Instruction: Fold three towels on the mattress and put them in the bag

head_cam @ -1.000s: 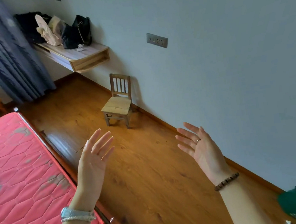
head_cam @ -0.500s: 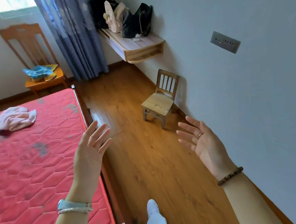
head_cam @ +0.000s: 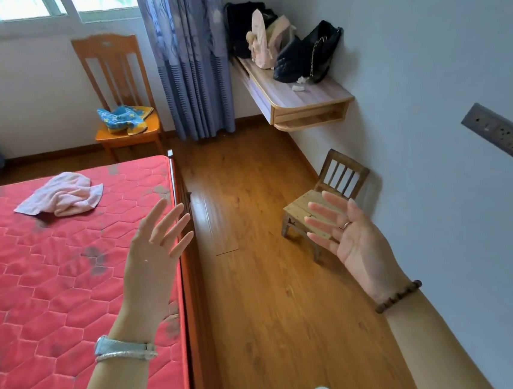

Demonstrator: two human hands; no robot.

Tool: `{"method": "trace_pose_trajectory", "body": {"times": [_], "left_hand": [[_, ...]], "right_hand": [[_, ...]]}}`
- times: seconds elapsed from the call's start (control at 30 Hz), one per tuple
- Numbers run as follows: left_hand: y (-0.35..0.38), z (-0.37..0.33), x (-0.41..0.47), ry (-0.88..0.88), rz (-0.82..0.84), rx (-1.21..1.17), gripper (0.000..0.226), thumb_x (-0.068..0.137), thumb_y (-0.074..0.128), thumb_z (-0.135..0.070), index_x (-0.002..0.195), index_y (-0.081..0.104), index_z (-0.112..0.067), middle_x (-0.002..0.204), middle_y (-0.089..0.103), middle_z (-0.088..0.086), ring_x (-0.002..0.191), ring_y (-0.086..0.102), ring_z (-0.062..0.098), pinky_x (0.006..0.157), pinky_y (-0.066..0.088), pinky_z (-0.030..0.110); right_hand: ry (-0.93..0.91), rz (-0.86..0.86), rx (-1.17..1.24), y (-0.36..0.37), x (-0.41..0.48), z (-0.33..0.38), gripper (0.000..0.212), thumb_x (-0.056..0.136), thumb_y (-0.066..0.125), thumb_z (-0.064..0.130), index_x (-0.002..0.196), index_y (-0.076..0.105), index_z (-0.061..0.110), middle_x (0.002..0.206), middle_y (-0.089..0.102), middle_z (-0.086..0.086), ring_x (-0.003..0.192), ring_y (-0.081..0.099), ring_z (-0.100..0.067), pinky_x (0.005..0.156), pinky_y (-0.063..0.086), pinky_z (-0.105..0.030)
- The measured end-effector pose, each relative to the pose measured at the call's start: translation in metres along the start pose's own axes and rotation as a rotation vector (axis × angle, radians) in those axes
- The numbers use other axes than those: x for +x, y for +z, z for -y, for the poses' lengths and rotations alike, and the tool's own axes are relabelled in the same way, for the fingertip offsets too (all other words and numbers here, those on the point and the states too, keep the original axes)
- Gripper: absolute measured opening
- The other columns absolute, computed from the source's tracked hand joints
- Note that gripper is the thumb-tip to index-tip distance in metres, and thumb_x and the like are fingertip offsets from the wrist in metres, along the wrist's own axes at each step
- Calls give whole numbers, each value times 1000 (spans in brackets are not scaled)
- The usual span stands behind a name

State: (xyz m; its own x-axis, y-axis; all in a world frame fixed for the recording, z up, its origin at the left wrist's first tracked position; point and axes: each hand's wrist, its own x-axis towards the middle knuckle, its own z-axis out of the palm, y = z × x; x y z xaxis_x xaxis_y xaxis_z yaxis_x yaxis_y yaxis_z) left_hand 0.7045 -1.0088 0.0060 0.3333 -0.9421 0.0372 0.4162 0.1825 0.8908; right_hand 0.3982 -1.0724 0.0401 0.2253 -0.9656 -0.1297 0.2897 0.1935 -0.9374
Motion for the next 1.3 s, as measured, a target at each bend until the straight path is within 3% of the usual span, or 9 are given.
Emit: {"method": "trace_pose_trajectory", "body": {"times": [0.23, 0.8, 1.17, 1.23, 1.3], "left_hand": [[-7, 3, 75, 23, -101, 0, 53, 109, 17, -36, 152, 39, -14, 145, 56, 10, 136, 52, 29, 110, 42, 49], [15, 15, 292, 123, -359, 12, 52, 109, 17, -35, 150, 42, -15, 144, 57, 10, 133, 54, 28, 108, 44, 47], [-10, 8, 418, 141, -411, 45, 50, 108, 24, -35, 150, 43, -15, 143, 59, 8, 133, 54, 27, 107, 46, 45], [-19, 7, 449, 138, -389, 67, 50, 106, 32, -42, 148, 47, -18, 144, 57, 8, 135, 53, 28, 107, 46, 44], [-26, 3, 478, 126, -371, 63, 60, 92, 56, -56, 142, 52, -23, 145, 56, 9, 134, 53, 27, 107, 46, 44]], "right_hand": [[59, 103, -9, 26, 109, -4, 44, 102, 33, 40, 137, 50, 18, 131, 62, -6, 119, 62, -26, 102, 48, -46], [148, 354, -44, 73, 415, 37, 57, 88, 43, 49, 136, 51, 20, 130, 64, -4, 117, 63, -28, 105, 44, -53], [171, 396, -75, 116, 552, 35, 55, 89, 41, 50, 135, 51, 22, 130, 64, -3, 118, 62, -27, 106, 43, -53], [171, 394, -86, 129, 579, 32, 52, 92, 39, 48, 135, 52, 22, 129, 65, -3, 117, 63, -27, 105, 44, -53], [173, 394, -92, 142, 605, 29, 51, 92, 39, 47, 134, 52, 22, 129, 65, -3, 116, 63, -26, 105, 44, -53]]}}
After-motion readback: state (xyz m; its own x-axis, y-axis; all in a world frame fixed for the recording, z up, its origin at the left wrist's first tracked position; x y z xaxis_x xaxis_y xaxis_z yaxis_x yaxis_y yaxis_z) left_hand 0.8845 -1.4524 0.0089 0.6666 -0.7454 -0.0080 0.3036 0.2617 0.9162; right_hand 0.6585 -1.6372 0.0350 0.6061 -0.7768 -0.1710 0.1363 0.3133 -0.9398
